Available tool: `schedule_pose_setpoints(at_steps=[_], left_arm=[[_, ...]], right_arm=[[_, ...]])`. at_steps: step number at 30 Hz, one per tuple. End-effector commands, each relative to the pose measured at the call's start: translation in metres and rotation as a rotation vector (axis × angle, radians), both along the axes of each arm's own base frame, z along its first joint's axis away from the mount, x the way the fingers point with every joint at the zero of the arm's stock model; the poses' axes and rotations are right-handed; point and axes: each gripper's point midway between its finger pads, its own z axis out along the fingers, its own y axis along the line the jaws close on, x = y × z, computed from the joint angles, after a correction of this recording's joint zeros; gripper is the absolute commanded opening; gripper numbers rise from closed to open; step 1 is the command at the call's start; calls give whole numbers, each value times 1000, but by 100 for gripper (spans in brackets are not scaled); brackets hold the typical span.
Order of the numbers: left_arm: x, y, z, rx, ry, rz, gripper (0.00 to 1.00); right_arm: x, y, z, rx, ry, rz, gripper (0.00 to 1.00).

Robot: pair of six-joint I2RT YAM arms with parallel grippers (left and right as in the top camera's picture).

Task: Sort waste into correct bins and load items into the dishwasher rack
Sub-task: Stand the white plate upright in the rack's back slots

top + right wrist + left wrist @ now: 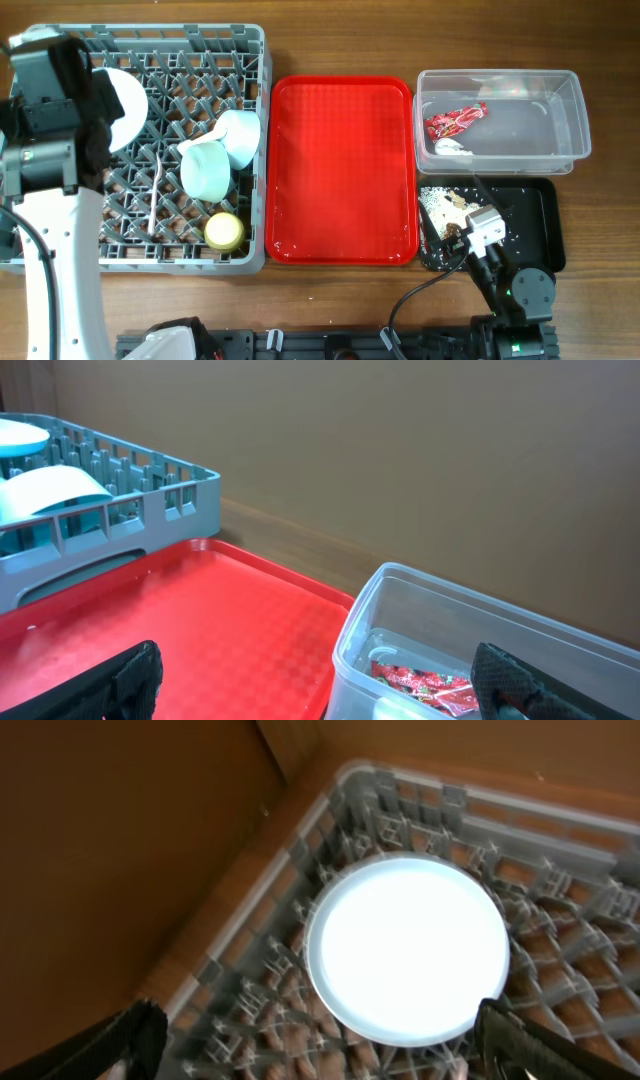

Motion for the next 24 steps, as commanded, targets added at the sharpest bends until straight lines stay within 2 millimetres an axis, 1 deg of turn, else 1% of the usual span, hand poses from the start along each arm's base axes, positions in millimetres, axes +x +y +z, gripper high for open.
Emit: schedule_pose_setpoints(at_steps=[1,2,4,5,6,7,8,9,12,14,16,18,21,22,24], left_arm=[[-10,6,-52,-333,-43,239,100],[-16,17,-74,-448,-43,361,100],[-5,13,-99,-620,-12,333,100],[-8,18,-108,-642,16,348,85],[-11,26,-116,-653,28,384,60],[-15,37,-124,-679,23,455,60],[-19,45,-132,-710,10,526,66],[-19,50,-139,-748,1,573,61],[-13,58,-164,-793,27,616,53],[-8,61,-177,-796,45,623,55],[-2,64,-196,-808,74,630,56],[-1,65,-204,-809,90,635,45],[2,67,-203,-782,100,588,12],[2,67,-203,-764,120,549,4],[0,66,-204,-746,153,505,4]], right_arm=[[-1,2,1,-6,-8,12,100],[-1,2,1,-6,-8,12,100],[-1,2,1,-6,-8,12,100],[-1,2,1,-6,-8,12,100],[-1,2,1,-6,-8,12,100],[-1,2,1,-6,-8,12,100],[-1,2,1,-6,-8,12,100],[-1,2,1,-5,-8,12,100],[-1,2,1,-6,-8,12,100],[-1,2,1,-6,-8,12,100],[-1,2,1,-6,-8,12,100],[-1,2,1,-6,-8,12,100],[-1,2,1,-6,-8,12,100],[-1,2,1,-6,-8,12,100],[-1,2,1,-6,-8,12,100]])
